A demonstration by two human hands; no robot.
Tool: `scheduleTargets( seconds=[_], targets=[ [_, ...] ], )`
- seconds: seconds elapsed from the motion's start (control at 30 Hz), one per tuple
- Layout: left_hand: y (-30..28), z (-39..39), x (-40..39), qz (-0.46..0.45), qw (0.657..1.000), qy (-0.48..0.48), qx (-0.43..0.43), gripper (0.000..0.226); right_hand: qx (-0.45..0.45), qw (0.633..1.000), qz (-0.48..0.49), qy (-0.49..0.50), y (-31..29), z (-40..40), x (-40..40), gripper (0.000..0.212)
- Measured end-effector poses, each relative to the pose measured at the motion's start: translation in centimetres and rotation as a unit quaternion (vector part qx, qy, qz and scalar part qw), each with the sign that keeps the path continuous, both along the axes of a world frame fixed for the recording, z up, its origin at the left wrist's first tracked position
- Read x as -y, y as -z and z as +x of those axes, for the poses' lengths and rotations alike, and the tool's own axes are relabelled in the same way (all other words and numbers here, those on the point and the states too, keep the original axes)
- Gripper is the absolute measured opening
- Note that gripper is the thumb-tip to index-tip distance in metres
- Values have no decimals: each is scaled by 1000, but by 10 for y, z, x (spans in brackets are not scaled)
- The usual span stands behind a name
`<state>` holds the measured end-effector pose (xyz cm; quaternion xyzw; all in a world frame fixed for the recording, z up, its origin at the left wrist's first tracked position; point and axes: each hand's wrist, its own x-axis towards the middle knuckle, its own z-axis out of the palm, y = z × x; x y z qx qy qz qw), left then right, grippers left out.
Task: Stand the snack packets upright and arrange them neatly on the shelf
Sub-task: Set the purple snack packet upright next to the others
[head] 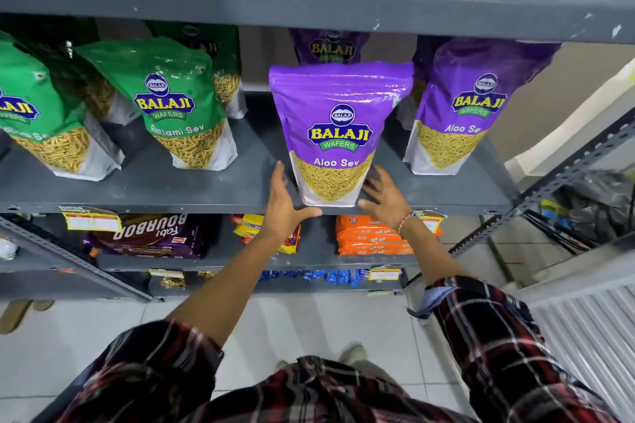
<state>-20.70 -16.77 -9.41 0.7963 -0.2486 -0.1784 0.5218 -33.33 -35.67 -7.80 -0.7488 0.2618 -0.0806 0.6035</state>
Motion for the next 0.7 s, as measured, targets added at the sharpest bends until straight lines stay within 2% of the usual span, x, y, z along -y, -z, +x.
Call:
scheduleTargets(
  seconds=[0.07, 0.13, 0.23, 0.3, 0.33, 0.37, 0.47, 0.5, 0.57, 0.63, 0.7],
  targets=[
    [-6, -25, -8, -42, 995, -89, 32, 82, 7, 998, -30, 61, 2, -10, 16, 55],
    [-16, -53, -3, -41, 993, -87, 68, 51, 14, 984, -112, 141, 0, -22, 32, 28],
    [-27, -82, 34, 3, 987, 108, 119, 30, 52, 927, -163, 333, -10, -41, 55, 25],
    [-31, -91, 75, 8, 972, 204, 118, 40, 102, 882, -162, 430, -18, -51, 80, 20],
    [-34, -94, 96, 7, 969, 222, 111, 52, 117, 878, -153, 439, -17, -55, 98, 20],
    [-37, -95, 119, -3, 970, 223, 95, 67, 129, 886, -129, 426, -21, -58, 114, 27],
    [-43, -85, 182, 5, 982, 182, 53, 113, 79, 952, -59, 291, -14, -65, 166, 78],
    [-46, -80, 199, 12, 985, 166, 44, 126, 35, 969, -72, 232, -14, -68, 176, 94],
    [-44, -64, 229, 14, 989, 144, 8, 146, -33, 982, -119, 143, -9, -71, 195, 114],
    [-38, -54, 245, 44, 989, 138, -9, 149, -26, 983, -154, 95, -8, -70, 209, 122],
    [-35, -49, 252, 74, 988, 139, -1, 141, -14, 985, -167, 51, -8, -66, 224, 121]
  ],
)
